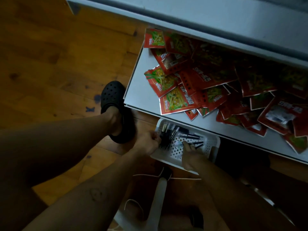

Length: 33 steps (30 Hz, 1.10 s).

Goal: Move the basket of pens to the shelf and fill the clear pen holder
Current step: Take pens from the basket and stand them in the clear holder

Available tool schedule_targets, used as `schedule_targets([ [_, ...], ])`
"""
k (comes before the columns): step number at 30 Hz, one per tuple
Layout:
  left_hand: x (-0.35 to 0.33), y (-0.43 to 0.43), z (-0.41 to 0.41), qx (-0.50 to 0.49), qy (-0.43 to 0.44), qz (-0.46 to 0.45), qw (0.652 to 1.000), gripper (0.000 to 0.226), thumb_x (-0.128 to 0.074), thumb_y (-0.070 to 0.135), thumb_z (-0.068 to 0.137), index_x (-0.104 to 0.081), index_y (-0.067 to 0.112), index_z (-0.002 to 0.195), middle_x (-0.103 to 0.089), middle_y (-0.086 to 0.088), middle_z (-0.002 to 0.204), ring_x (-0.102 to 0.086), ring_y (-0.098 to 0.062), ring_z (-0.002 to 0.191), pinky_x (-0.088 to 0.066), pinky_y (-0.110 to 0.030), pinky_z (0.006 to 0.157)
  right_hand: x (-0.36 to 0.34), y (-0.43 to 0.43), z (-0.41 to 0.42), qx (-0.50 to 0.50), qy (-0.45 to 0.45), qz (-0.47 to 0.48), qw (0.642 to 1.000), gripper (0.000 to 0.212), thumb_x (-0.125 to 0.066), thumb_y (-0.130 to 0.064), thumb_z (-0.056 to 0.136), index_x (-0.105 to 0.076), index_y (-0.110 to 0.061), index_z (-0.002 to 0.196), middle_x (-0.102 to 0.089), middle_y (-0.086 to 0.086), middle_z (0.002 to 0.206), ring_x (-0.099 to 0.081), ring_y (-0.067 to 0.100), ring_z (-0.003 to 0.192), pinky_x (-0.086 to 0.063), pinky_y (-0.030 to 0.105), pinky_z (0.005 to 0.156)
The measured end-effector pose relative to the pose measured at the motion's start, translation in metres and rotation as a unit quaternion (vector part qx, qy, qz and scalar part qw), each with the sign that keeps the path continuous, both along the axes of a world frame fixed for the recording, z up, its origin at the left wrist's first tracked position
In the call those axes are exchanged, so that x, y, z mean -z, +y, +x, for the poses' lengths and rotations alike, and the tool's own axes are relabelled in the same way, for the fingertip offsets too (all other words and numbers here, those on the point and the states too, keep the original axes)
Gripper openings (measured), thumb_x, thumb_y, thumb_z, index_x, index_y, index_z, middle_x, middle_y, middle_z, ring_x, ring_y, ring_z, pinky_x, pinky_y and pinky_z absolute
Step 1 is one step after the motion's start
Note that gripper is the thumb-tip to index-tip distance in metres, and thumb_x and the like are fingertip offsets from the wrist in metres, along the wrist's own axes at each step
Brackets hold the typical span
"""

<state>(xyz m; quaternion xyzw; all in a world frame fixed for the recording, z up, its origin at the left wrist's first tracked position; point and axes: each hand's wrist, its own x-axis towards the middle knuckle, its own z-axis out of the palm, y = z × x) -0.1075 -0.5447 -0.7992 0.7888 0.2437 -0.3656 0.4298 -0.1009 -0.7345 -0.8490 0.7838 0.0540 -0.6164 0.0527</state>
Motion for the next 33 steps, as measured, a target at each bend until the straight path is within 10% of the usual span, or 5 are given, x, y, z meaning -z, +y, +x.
schedule_targets([
  [7, -0.009, -0.003, 0.008, -0.011, 0.013, -0.008, 1.0, 0.012, -0.057, 0.027, 0.093, -0.058, 0.015, 0.091, -0.067, -0.013, 0.092, -0.06, -0.021, 0.081, -0.049, -0.031, 0.072, -0.024, -0.003, 0.006, 0.004, -0.199, 0.133, 0.971, 0.058, -0.051, -0.021, 0.095, -0.032, -0.008, 0.148, -0.016, 0.001, 0.156, -0.021, 0.026, 0.141, -0.025, 0.039, 0.116],
  [13, -0.06, -0.016, 0.022, -0.014, -0.078, -0.024, 0.997, 0.016, -0.055, 0.027, 0.09, -0.06, 0.015, 0.081, -0.071, -0.013, 0.09, -0.062, -0.022, 0.074, -0.052, -0.033, 0.071, -0.099, 0.014, 0.007, 0.204, -0.448, 0.26, 0.83, 0.02, -0.065, -0.019, 0.089, -0.072, -0.011, 0.106, -0.062, 0.006, 0.112, -0.051, 0.023, 0.111, -0.039, 0.029, 0.094],
  [21, -0.158, -0.014, 0.028, -0.009, -0.18, -0.066, 0.981, 0.018, -0.055, 0.031, 0.092, -0.06, 0.013, 0.092, -0.069, -0.013, 0.091, -0.068, -0.03, 0.083, -0.05, -0.035, 0.065, -0.227, 0.015, 0.011, 0.351, -0.488, 0.411, 0.685, 0.018, -0.067, -0.009, 0.087, -0.054, -0.021, 0.089, -0.061, -0.008, 0.083, -0.058, 0.002, 0.073, -0.047, 0.024, 0.066],
  [26, -0.216, -0.016, 0.034, 0.024, -0.25, -0.071, 0.965, 0.016, -0.056, 0.027, 0.095, -0.057, 0.016, 0.084, -0.068, -0.01, 0.089, -0.064, -0.023, 0.079, -0.045, -0.027, 0.06, -0.287, 0.01, 0.007, 0.367, -0.508, 0.472, 0.62, 0.076, -0.071, -0.005, 0.082, -0.039, -0.04, 0.141, -0.059, -0.003, 0.079, -0.055, 0.004, 0.064, -0.048, 0.013, 0.065],
  [33, -0.298, -0.025, 0.061, 0.013, -0.375, -0.019, 0.927, 0.012, -0.062, 0.028, 0.089, -0.066, 0.017, 0.084, -0.069, 0.001, 0.08, -0.063, -0.016, 0.075, -0.047, -0.027, 0.065, -0.363, -0.005, 0.028, 0.276, -0.611, 0.484, 0.563, 0.043, -0.064, -0.014, 0.091, -0.054, -0.033, 0.128, -0.062, -0.01, 0.076, -0.06, 0.009, 0.063, -0.05, 0.024, 0.062],
])
